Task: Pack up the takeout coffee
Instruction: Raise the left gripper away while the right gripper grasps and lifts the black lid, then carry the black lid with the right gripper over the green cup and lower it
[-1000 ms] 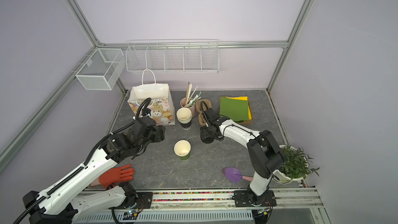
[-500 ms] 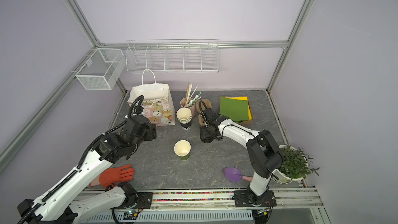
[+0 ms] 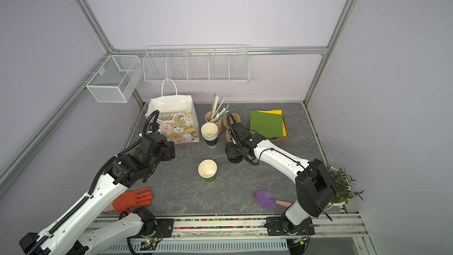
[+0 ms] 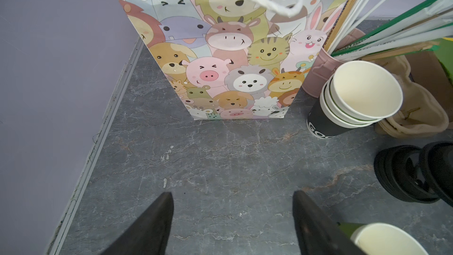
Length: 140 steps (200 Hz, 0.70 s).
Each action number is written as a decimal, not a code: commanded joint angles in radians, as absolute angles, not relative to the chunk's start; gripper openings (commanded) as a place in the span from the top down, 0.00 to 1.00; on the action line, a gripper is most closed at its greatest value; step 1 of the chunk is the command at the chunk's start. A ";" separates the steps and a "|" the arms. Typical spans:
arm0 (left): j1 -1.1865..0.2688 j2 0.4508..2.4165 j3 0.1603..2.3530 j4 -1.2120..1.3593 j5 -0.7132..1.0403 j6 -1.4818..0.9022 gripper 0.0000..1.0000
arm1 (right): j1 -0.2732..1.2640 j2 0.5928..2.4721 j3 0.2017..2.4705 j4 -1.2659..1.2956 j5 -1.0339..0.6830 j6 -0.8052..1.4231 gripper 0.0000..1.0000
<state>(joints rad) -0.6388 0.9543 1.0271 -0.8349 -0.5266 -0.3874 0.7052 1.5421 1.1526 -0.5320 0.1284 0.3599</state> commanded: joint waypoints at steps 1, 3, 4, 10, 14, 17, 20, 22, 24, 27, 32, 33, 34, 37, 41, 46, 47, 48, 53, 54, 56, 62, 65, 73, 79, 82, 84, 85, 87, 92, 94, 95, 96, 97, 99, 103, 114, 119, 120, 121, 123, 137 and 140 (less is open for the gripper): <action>-0.631 0.943 1.014 -0.830 -0.513 -0.377 0.23 | 0.731 1.473 1.126 -0.515 0.137 0.334 0.30; -0.631 0.942 1.014 -0.829 -0.512 -0.377 0.23 | 0.733 1.467 1.125 -0.515 0.137 0.333 0.30; -0.631 0.943 1.014 -0.829 -0.512 -0.377 0.23 | 0.735 1.465 1.125 -0.515 0.137 0.333 0.30; -0.630 0.943 1.013 -0.828 -0.511 -0.377 0.23 | 0.744 1.448 1.124 -0.517 0.135 0.331 0.30; -0.629 0.942 1.013 -0.827 -0.509 -0.378 0.23 | 0.753 1.436 1.123 -0.517 0.134 0.329 0.30; -0.629 0.942 1.012 -0.827 -0.508 -0.379 0.23 | 0.759 1.427 1.123 -0.516 0.133 0.326 0.30; -0.629 0.944 1.012 -0.827 -0.506 -0.378 0.23 | 0.764 1.419 1.123 -0.516 0.135 0.325 0.30; -0.629 0.944 1.012 -0.827 -0.505 -0.378 0.23 | 0.768 1.415 1.123 -0.517 0.135 0.323 0.30; -0.629 0.944 1.011 -0.827 -0.506 -0.376 0.23 | 0.773 1.409 1.124 -0.516 0.136 0.322 0.30; -0.629 0.944 1.011 -0.827 -0.505 -0.377 0.23 | 0.780 1.402 1.124 -0.518 0.138 0.321 0.30; -0.629 0.945 1.011 -0.826 -0.504 -0.376 0.23 | 0.790 1.391 1.126 -0.518 0.138 0.320 0.30; -0.628 0.945 1.011 -0.826 -0.504 -0.376 0.23 | 0.792 1.390 1.126 -0.518 0.139 0.320 0.30; -0.628 0.946 1.011 -0.826 -0.505 -0.376 0.23 | 0.797 1.388 1.126 -0.519 0.139 0.320 0.30; -0.627 0.946 1.011 -0.825 -0.505 -0.376 0.23 | 0.803 1.382 1.127 -0.520 0.140 0.319 0.30; -0.626 0.945 1.012 -0.825 -0.503 -0.377 0.23 | 0.813 1.377 1.127 -0.519 0.139 0.318 0.30; -0.626 0.945 1.010 -0.825 -0.501 -0.376 0.23 | 0.826 1.371 1.128 -0.520 0.142 0.320 0.30; -0.626 0.945 1.010 -0.824 -0.501 -0.376 0.23 | 0.828 1.369 1.129 -0.522 0.142 0.320 0.30; -0.626 0.945 1.010 -0.824 -0.501 -0.377 0.23 | 0.831 1.369 1.129 -0.522 0.142 0.320 0.30; -0.625 0.945 1.008 -0.823 -0.497 -0.376 0.23 | 0.843 1.366 1.131 -0.525 0.147 0.321 0.30; -0.624 0.946 1.008 -0.824 -0.497 -0.375 0.23 | 0.846 1.365 1.132 -0.525 0.148 0.321 0.30; -0.624 0.947 1.008 -0.823 -0.497 -0.376 0.23 | 0.851 1.364 1.133 -0.527 0.151 0.321 0.30; -0.623 0.946 1.008 -0.824 -0.496 -0.375 0.23 | 0.869 1.364 1.137 -0.532 0.157 0.321 0.30; -0.623 0.948 1.008 -0.824 -0.495 -0.376 0.23 | 0.878 1.365 1.138 -0.533 0.161 0.321 0.30; -0.623 0.945 1.008 -0.823 -0.494 -0.376 0.23 | 0.903 1.367 1.143 -0.537 0.172 0.319 0.30; -0.624 0.946 1.008 -0.824 -0.494 -0.376 0.23 | 0.921 1.370 1.146 -0.536 0.180 0.319 0.30; -0.623 0.945 1.007 -0.823 -0.493 -0.376 0.23 | 0.931 1.372 1.147 -0.537 0.181 0.319 0.30; -0.622 0.944 1.006 -0.823 -0.493 -0.376 0.23 | 0.937 1.373 1.149 -0.536 0.181 0.319 0.30; -0.623 0.945 1.006 -0.823 -0.492 -0.377 0.23 | 0.939 1.375 1.149 -0.536 0.182 0.319 0.30; -0.622 0.945 1.006 -0.822 -0.492 -0.376 0.23 | 0.945 1.376 1.150 -0.536 0.181 0.319 0.30; -0.622 0.944 1.006 -0.822 -0.491 -0.376 0.23 | 0.959 1.380 1.152 -0.535 0.182 0.319 0.30; -0.623 0.944 1.006 -0.822 -0.492 -0.377 0.23 | 0.964 1.381 1.152 -0.535 0.182 0.321 0.30; -0.622 0.944 1.006 -0.822 -0.492 -0.377 0.23 | 0.967 1.383 1.153 -0.534 0.182 0.321 0.30; -0.622 0.944 1.006 -0.822 -0.492 -0.377 0.23 | 0.970 1.384 1.153 -0.534 0.183 0.321 0.30; -0.622 0.944 1.006 -0.822 -0.492 -0.377 0.23 | 0.972 1.384 1.153 -0.534 0.184 0.321 0.30; -0.623 0.943 1.006 -0.822 -0.491 -0.377 0.23 | 0.977 1.386 1.154 -0.532 0.185 0.321 0.30; -0.622 0.944 1.006 -0.822 -0.490 -0.378 0.23 | 0.986 1.391 1.155 -0.531 0.187 0.323 0.30; -0.621 0.945 1.005 -0.822 -0.488 -0.377 0.23 | 1.009 1.404 1.158 -0.523 0.189 0.324 0.30; -0.620 0.944 1.004 -0.822 -0.488 -0.378 0.23 | 1.018 1.412 1.160 -0.519 0.190 0.324 0.30; -0.620 0.945 1.004 -0.822 -0.488 -0.378 0.23 | 1.020 1.414 1.161 -0.519 0.190 0.325 0.30; -0.620 0.944 1.003 -0.821 -0.488 -0.377 0.23 | 1.022 1.416 1.162 -0.518 0.190 0.326 0.30; -0.620 0.945 1.003 -0.821 -0.488 -0.377 0.23 | 1.026 1.420 1.163 -0.518 0.191 0.325 0.30; -0.620 0.947 1.003 -0.821 -0.483 -0.376 0.23 | 1.051 1.444 1.177 -0.517 0.199 0.325 0.30; -0.620 0.948 1.003 -0.821 -0.483 -0.378 0.23 | 1.057 1.447 1.179 -0.515 0.201 0.326 0.30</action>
<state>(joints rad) -0.6273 0.9535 1.0103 -0.8196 -0.4923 -0.3843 1.0206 1.4078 1.1465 -0.5270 0.1699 0.3359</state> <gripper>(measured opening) 0.771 0.705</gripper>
